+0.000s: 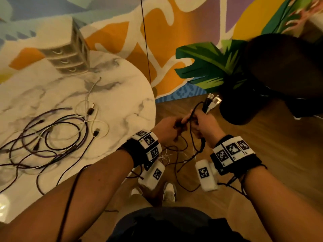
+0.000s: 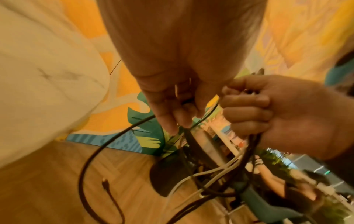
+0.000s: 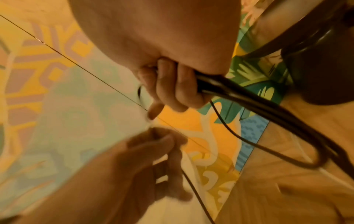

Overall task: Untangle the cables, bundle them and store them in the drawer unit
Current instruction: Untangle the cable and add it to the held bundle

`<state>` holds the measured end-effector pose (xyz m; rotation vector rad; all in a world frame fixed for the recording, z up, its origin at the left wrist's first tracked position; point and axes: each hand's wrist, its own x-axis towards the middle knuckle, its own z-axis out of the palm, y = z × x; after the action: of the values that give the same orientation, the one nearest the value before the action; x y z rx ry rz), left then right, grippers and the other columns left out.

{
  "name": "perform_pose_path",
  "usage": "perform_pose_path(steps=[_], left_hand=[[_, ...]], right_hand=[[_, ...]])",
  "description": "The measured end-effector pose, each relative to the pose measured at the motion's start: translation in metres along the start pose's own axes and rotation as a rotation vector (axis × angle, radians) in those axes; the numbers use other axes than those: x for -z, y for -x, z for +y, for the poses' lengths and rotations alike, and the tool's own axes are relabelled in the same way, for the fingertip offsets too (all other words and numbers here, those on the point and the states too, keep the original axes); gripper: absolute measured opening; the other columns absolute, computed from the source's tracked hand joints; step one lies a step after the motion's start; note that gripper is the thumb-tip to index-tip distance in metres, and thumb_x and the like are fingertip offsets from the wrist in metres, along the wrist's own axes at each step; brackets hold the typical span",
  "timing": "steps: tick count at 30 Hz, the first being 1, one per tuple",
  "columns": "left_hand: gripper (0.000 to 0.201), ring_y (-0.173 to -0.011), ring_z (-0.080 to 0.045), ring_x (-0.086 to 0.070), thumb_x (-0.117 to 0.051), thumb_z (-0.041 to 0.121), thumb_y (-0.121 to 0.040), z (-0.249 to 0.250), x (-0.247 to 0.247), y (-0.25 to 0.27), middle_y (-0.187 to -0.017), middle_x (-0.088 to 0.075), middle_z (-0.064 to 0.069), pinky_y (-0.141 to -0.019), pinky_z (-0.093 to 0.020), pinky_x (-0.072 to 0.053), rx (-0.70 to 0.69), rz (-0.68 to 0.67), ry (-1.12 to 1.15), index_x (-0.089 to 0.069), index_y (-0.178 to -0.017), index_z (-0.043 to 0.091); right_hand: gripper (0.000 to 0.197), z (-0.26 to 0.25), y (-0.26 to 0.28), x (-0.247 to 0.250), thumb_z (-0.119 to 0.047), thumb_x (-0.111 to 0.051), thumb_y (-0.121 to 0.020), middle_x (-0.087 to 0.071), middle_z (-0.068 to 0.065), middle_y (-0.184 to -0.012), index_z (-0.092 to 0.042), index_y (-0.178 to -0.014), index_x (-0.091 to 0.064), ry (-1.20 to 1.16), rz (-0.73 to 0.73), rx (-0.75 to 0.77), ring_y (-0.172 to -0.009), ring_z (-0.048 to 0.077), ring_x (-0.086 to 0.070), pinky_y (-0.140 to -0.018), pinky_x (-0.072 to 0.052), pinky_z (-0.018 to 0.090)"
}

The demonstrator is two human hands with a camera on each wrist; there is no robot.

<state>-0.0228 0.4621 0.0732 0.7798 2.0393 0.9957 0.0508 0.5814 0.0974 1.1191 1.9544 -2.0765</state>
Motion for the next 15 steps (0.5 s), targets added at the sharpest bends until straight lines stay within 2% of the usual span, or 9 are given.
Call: perform_pose_path(steps=[2,3,4,6,8,9,11,13,15], left_hand=[[0.012,-0.062,-0.017,-0.058,-0.051,0.011,-0.094,-0.017,-0.002,-0.004,-0.077,-0.062,-0.006,-0.060,-0.025,-0.050,0.070,0.048,-0.007,-0.063,-0.092,0.010],[0.015,-0.071,-0.020,-0.061,-0.050,0.014,-0.095,-0.031,-0.003,-0.004,-0.085,-0.064,-0.009,-0.065,-0.025,-0.050,0.123,0.055,-0.081,-0.064,-0.096,0.009],[0.020,-0.086,-0.025,-0.062,-0.048,0.017,-0.096,-0.049,-0.005,-0.006,-0.098,-0.065,-0.013,-0.076,-0.027,-0.049,0.185,0.028,-0.211,-0.063,-0.104,0.007],[0.035,-0.108,-0.032,-0.055,-0.048,0.028,-0.096,-0.079,-0.007,-0.007,-0.120,-0.059,-0.015,-0.090,-0.032,-0.043,0.314,-0.109,-0.468,-0.055,-0.122,0.008],[0.046,-0.113,-0.032,-0.050,-0.051,0.038,-0.091,-0.093,-0.008,-0.009,-0.126,-0.052,-0.013,-0.092,-0.033,-0.039,0.366,-0.159,-0.591,-0.046,-0.130,0.015],[0.048,-0.114,-0.031,-0.050,-0.054,0.038,-0.089,-0.088,-0.008,-0.010,-0.127,-0.050,-0.012,-0.091,-0.031,-0.039,0.327,-0.115,-0.572,-0.045,-0.130,0.015],[0.055,-0.115,-0.027,-0.050,-0.063,0.033,-0.085,-0.056,-0.007,-0.012,-0.131,-0.045,-0.009,-0.093,-0.030,-0.040,0.101,-0.013,-0.446,-0.043,-0.133,0.014],[0.056,-0.112,-0.021,-0.052,-0.066,0.029,-0.084,-0.004,-0.006,-0.011,-0.133,-0.046,-0.006,-0.092,-0.029,-0.042,-0.128,0.002,-0.332,-0.045,-0.134,0.017],[0.039,-0.106,-0.023,-0.057,-0.062,0.020,-0.087,0.043,-0.008,-0.011,-0.123,-0.057,-0.011,-0.092,-0.036,-0.047,-0.270,-0.069,-0.165,-0.054,-0.123,0.009]], right_hand=[[0.047,0.002,-0.003,0.013,-0.032,-0.033,-0.098,-0.030,-0.005,-0.042,-0.013,-0.075,-0.069,-0.020,0.119,0.061,-0.036,0.010,-0.023,-0.039,-0.019,0.020],[0.049,0.002,-0.004,0.019,-0.033,-0.032,-0.099,-0.029,-0.002,-0.045,-0.010,-0.077,-0.070,-0.032,0.175,0.100,-0.036,0.010,-0.024,-0.039,-0.019,0.021],[0.052,0.003,-0.005,0.024,-0.034,-0.031,-0.100,-0.029,-0.001,-0.047,-0.009,-0.077,-0.069,-0.044,0.224,0.136,-0.035,0.010,-0.025,-0.039,-0.020,0.021],[0.055,0.004,-0.006,0.034,-0.036,-0.028,-0.101,-0.032,0.001,-0.047,-0.010,-0.071,-0.067,-0.050,0.283,0.190,-0.034,0.009,-0.027,-0.039,-0.023,0.022],[0.057,0.004,-0.005,0.039,-0.036,-0.025,-0.101,-0.034,0.002,-0.047,-0.010,-0.069,-0.065,-0.055,0.285,0.230,-0.035,0.009,-0.029,-0.039,-0.024,0.021],[0.058,0.002,-0.003,0.039,-0.036,-0.025,-0.102,-0.037,0.003,-0.047,-0.009,-0.070,-0.065,-0.055,0.275,0.253,-0.036,0.010,-0.031,-0.040,-0.026,0.021],[0.057,-0.002,-0.001,0.032,-0.034,-0.026,-0.102,-0.051,0.003,-0.055,-0.006,-0.075,-0.068,-0.040,0.257,0.286,-0.046,0.011,-0.044,-0.048,-0.036,0.024],[0.052,-0.008,-0.001,0.021,-0.031,-0.029,-0.102,-0.066,0.003,-0.078,-0.004,-0.084,-0.070,-0.004,0.227,0.318,-0.067,0.008,-0.059,-0.063,-0.043,0.020],[0.048,-0.014,-0.001,0.012,-0.032,-0.031,-0.102,-0.068,0.006,-0.099,-0.012,-0.087,-0.071,0.066,0.191,0.372,-0.081,0.006,-0.060,-0.067,-0.045,0.018]])
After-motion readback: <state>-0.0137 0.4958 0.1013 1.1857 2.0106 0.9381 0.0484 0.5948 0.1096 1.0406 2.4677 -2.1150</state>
